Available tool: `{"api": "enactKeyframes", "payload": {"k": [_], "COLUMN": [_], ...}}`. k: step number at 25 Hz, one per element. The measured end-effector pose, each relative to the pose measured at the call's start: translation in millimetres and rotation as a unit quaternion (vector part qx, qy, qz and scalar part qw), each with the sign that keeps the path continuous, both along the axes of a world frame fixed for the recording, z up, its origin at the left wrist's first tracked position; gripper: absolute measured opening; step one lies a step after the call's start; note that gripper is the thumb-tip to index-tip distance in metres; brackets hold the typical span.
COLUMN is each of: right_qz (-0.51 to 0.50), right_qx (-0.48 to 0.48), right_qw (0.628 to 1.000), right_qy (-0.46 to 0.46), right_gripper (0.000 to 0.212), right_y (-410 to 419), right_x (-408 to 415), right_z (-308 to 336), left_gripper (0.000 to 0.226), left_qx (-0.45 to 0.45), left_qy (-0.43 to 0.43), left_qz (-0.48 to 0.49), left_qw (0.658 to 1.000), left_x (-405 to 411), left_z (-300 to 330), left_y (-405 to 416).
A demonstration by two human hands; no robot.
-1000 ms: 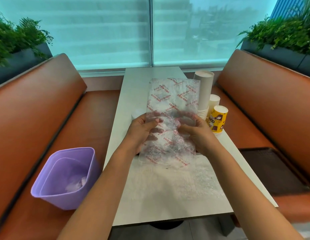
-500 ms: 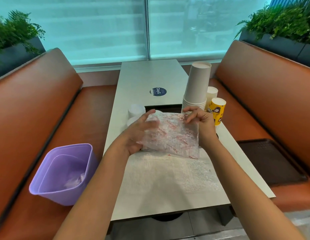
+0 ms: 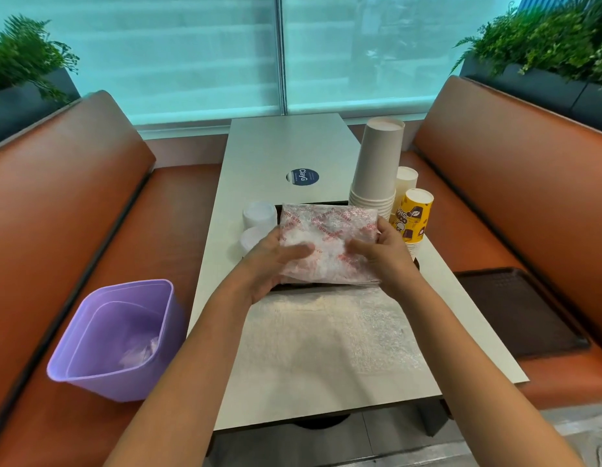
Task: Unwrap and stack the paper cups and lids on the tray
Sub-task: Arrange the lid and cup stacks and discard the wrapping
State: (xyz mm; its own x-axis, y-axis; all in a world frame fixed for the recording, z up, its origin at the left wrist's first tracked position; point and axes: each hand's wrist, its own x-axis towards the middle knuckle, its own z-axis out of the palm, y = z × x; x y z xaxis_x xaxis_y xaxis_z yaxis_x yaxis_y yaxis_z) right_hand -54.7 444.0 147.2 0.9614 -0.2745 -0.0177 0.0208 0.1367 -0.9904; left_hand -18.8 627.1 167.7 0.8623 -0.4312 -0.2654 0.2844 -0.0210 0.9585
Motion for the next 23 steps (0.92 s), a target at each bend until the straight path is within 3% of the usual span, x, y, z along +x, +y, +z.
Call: {"api": "enactKeyframes", "payload": {"k": [2,5,7,8,11,12,13,16,18,20,23], "right_qz": [0.015,0.107,0.093,0.054,-0.064,-0.083,-0.090,-0.060,-0.070,-0.070,0.097], "right_qx": [0.001,0.029,0.047,0.055,0.081,0.080,0.074,0.056,0.073,0.041,-0.056], "right_qw": [1.000,0.991,0.992,0.995,0.995,0.993,0.993,0.997,0.995,0.997,0.991], "right_qy": [0.003,0.072,0.076,0.062,0.015,0.004,0.000,-0.011,-0.022,-0.009,0.068], "right_gripper": [0.039,0.056,0.055,0.053,0.051,0.051,0.052,0.056,0.059,0.057,0.043], "right_y": [-3,-7,-4,-2,9,14,20,30,17,-6,-22], "right_x": [1,-1,-4,-4,1,2,1,-4,-4,-2,-4], "right_z": [-5,-7,-5,-5,-9,-12,-15,-20,-12,4,22], "left_gripper": [0.046,0.051,0.052,0.060,0.119,0.120,0.108,0.043,0.034,0.028,0.024], "left_qx": [-0.004,-0.011,-0.048,-0.088,-0.134,-0.134,-0.144,-0.157,-0.105,-0.008,0.063], "left_qy": [-0.014,-0.032,-0.020,0.005,0.093,0.104,0.103,0.089,0.041,-0.010,-0.047], "left_qz": [-0.010,0.036,0.048,0.054,0.066,0.073,0.091,0.201,0.225,0.189,0.115], "left_qw": [1.000,0.999,0.997,0.995,0.984,0.983,0.980,0.963,0.968,0.982,0.990], "left_x": [-1,5,10,10,2,-3,-8,-7,1,4,2], "left_z": [-5,-9,-10,-12,-19,-23,-25,-26,-21,-14,-5], "left_y": [0,-2,-3,-4,-19,-27,-36,-49,-41,-31,-23]}}
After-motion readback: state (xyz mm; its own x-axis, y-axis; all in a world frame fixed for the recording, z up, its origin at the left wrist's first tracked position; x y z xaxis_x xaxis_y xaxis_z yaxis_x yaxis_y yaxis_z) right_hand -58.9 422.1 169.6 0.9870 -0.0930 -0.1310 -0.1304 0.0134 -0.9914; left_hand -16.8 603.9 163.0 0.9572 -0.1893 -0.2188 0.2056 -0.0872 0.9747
